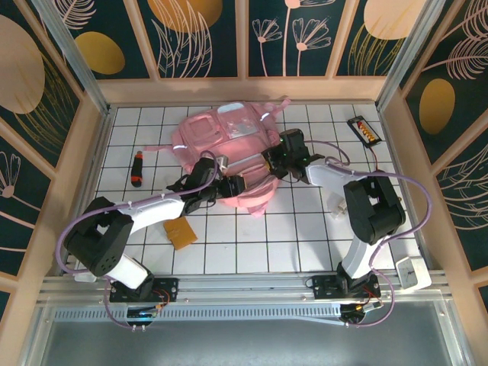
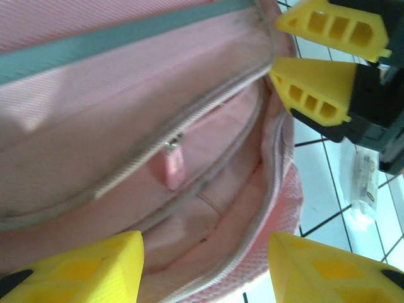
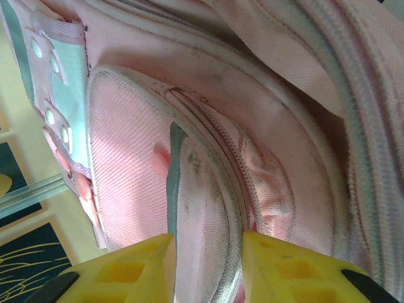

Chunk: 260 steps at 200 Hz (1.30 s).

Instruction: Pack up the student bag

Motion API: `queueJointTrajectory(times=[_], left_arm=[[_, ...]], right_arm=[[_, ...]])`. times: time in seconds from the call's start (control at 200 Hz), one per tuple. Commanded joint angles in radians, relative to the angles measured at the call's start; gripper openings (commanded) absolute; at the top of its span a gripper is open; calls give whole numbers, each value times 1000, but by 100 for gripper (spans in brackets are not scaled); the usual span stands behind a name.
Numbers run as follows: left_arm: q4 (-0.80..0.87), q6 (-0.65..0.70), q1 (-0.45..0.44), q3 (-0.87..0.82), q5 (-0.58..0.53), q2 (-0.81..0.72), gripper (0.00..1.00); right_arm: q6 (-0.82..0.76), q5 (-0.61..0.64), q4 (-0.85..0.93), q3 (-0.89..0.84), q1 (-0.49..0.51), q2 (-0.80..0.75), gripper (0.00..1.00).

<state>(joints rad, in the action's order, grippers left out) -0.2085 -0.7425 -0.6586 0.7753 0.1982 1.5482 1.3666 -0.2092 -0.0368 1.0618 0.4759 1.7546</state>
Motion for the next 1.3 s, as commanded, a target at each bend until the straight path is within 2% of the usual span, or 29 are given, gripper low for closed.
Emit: queueJointTrajectory(times=[0.0, 0.095, 0.15, 0.205, 0.25, 0.315, 0.395, 0.56, 0.666, 0.741, 0.906, 0.951, 1.046, 1.181, 1.296], left_arm=[[-53, -4, -5, -13, 28, 14, 55], [-66, -12, -9, -19, 24, 19, 55], [-75, -19, -10, -26, 15, 17, 55], [-81, -22, -10, -33, 1, 14, 55], [-79, -22, -10, -32, -7, 13, 55], [-78, -22, -9, -31, -8, 16, 55], [-74, -23, -10, -31, -13, 18, 55], [-69, -28, -10, -37, -49, 21, 56], [-80, -33, -9, -31, -67, 35, 56], [-104, -39, -10, -20, -66, 56, 56], [-137, -52, -12, 19, -53, 109, 56], [-147, -54, -11, 21, -59, 113, 56], [-147, -57, -11, 25, -102, 113, 56], [-141, -71, -11, 44, -142, 131, 55], [-132, -81, -12, 79, -119, 159, 53]], right_arm=[[-10, -41, -30, 24, 8, 34, 39], [0, -43, 4, 30, 15, 43, 45], [14, -36, 22, 32, 20, 43, 46], [33, -56, -43, 12, 20, 43, 46], [59, -82, -118, -16, 19, 47, 42], [66, -109, -205, -36, 18, 49, 30], [32, -108, -198, -3, 25, 41, 18], [21, -112, -229, 9, 24, 32, 4], [44, -125, -263, -8, 29, 43, 6], [64, -128, -317, -27, 37, 54, 20], [85, -134, -497, -55, 59, 119, 23], [95, -136, -510, -50, 64, 139, 27], [98, -126, -502, -40, 66, 164, 27], [132, -132, -549, -52, 89, 154, 1], [116, -123, -468, -1, 100, 106, 0]])
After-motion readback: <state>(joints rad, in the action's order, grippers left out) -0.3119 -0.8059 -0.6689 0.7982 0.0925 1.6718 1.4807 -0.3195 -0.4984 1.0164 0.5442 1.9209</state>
